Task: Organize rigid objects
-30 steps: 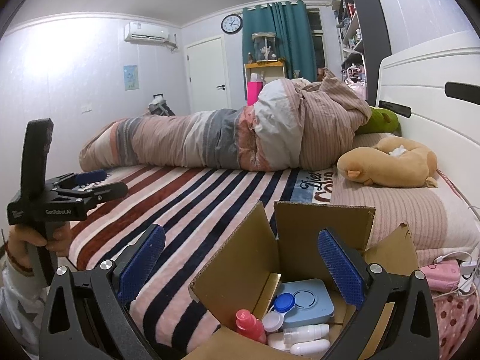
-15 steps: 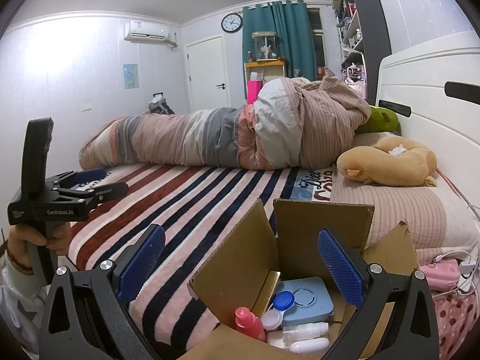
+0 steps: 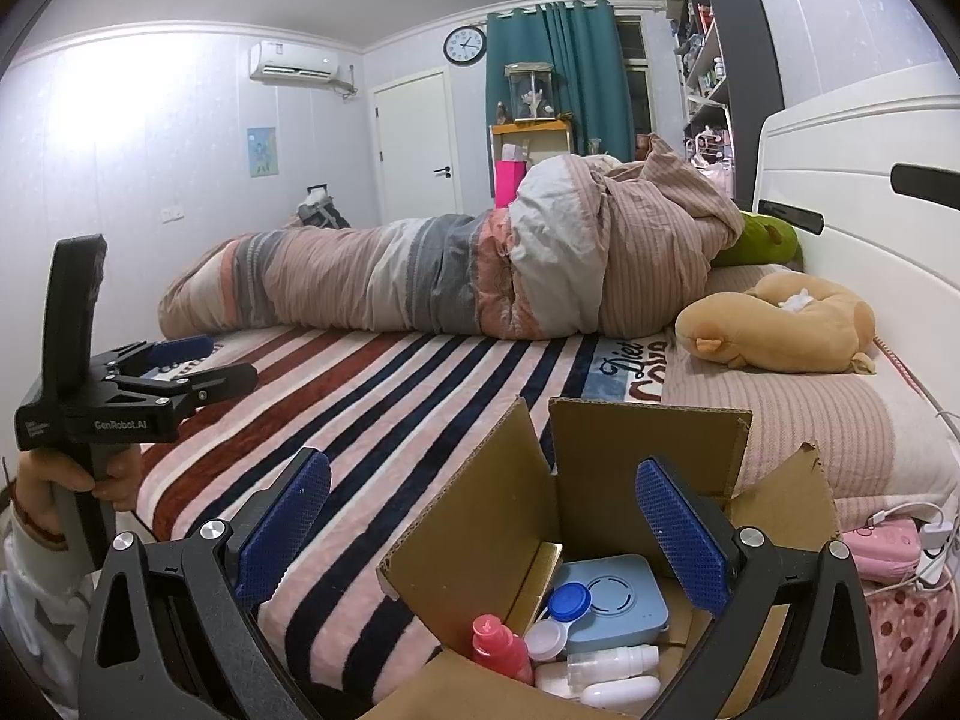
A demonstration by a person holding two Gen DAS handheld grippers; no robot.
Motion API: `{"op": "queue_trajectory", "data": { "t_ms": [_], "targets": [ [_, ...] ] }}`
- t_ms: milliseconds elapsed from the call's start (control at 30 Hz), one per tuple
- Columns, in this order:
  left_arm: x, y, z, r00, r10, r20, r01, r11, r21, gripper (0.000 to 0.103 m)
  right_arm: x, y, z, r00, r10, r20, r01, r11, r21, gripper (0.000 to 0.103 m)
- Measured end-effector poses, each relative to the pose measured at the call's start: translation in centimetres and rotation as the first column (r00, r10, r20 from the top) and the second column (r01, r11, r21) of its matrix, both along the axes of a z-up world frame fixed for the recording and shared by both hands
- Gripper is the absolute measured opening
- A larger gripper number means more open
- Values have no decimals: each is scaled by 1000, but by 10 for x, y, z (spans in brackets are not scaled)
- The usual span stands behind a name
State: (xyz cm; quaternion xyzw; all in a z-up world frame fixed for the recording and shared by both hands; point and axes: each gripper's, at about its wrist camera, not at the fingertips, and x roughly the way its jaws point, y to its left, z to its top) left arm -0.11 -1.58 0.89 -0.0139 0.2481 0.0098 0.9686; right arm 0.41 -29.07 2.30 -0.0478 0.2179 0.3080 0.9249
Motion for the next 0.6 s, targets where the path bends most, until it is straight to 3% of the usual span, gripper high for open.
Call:
{"op": "queue_trajectory", "data": {
  "t_ms": [600],
  "targets": [
    [0, 0, -1, 1000, 2, -1, -2, 1000, 0, 102, -2, 2, -1, 1000, -3, -1, 3, 1000, 1, 102]
  ]
}}
